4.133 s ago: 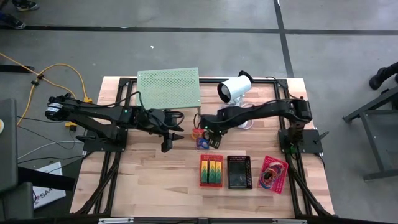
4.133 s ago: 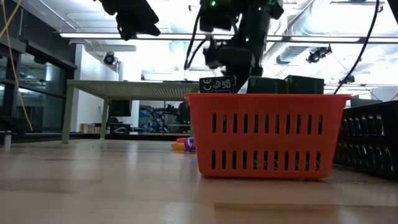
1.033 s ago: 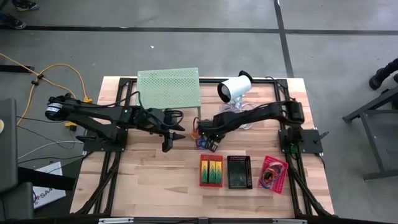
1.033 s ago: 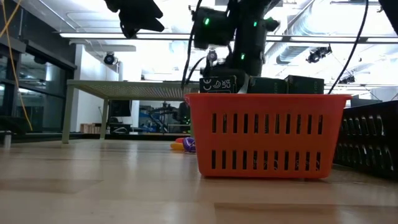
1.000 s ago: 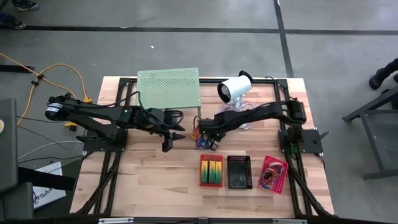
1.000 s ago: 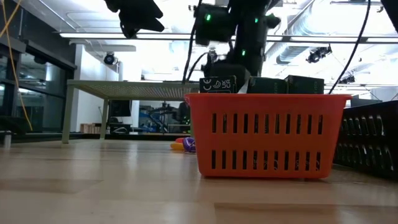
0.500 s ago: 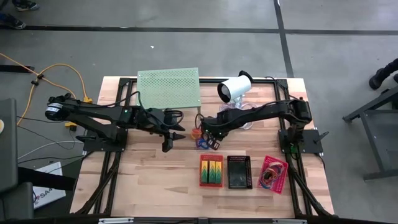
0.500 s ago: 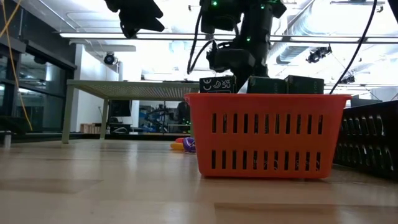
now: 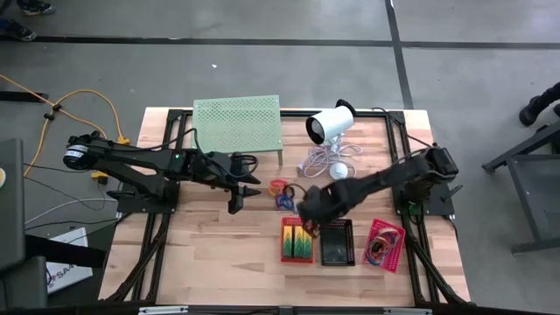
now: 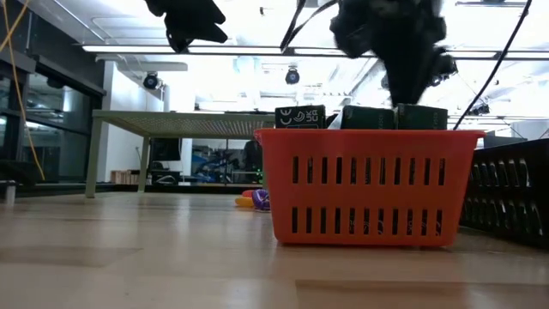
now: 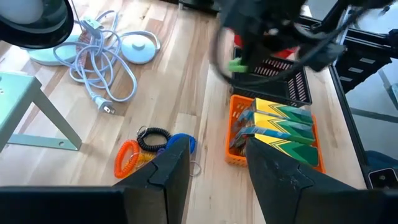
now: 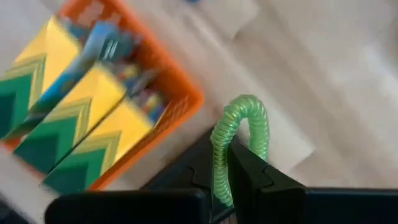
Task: Pick & Place Office Desk Supplies
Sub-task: Put the green wrist coil into the black basket
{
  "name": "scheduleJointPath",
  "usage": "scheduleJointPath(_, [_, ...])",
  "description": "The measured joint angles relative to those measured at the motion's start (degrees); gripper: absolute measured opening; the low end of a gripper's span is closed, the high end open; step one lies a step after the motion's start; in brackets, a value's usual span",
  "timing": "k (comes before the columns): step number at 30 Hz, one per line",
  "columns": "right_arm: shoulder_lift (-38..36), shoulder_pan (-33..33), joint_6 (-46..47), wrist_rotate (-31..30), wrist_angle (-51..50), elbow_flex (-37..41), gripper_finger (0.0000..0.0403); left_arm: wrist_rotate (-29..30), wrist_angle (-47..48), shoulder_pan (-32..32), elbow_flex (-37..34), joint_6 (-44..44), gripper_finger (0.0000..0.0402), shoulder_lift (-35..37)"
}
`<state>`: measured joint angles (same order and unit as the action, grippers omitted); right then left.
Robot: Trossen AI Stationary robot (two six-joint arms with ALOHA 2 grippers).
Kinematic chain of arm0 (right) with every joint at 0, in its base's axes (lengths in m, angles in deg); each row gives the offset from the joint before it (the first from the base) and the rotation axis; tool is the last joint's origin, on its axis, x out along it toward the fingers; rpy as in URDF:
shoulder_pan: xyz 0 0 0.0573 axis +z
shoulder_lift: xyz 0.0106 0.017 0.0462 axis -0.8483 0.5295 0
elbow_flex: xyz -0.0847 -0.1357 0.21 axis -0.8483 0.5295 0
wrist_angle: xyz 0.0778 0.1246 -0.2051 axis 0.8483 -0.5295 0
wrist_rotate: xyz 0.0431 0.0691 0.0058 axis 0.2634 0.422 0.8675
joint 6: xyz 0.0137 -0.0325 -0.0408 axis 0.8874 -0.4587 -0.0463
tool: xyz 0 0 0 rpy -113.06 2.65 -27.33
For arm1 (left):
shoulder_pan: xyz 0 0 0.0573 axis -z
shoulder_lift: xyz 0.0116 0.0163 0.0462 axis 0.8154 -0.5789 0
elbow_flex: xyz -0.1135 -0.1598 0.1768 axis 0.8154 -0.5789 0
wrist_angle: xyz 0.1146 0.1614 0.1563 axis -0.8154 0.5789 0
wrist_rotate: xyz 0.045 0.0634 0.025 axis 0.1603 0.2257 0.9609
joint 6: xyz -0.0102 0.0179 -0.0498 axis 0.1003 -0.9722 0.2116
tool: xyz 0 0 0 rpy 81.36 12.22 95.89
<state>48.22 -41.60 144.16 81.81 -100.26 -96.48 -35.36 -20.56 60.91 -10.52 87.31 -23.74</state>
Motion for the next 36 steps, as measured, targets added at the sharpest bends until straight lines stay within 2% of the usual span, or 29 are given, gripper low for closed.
scheduleJointPath(7, [-0.17, 7.30, 13.96, -0.15, -0.37, 0.00, 0.0018, -0.02, 0.01, -0.01, 0.00, 0.00, 0.0152, -0.02])
scheduleJointPath(11, [-0.17, 9.56, 18.22, -0.17, -0.50, 0.00, 0.0018, -0.02, 0.00, 0.00, 0.00, 0.00, 0.0152, -0.02])
scheduleJointPath(21, [0.84, 9.72, 18.85, 0.07, -0.47, 1.73, 0.0018, -0.01, 0.01, -0.01, 0.00, 0.00, 0.0152, 0.00])
scheduleJointPath(30, [2.21, 9.96, 19.98, 2.38, 12.47, 10.46, 0.0018, -0.02, 0.00, 0.00, 0.00, 0.00, 0.0152, -0.01])
scheduleJointPath(36, [2.41, 9.90, 20.49, 2.94, 14.76, 12.64, 0.0018, -0.01, 0.00, 0.00, 0.00, -0.01, 0.0152, 0.00])
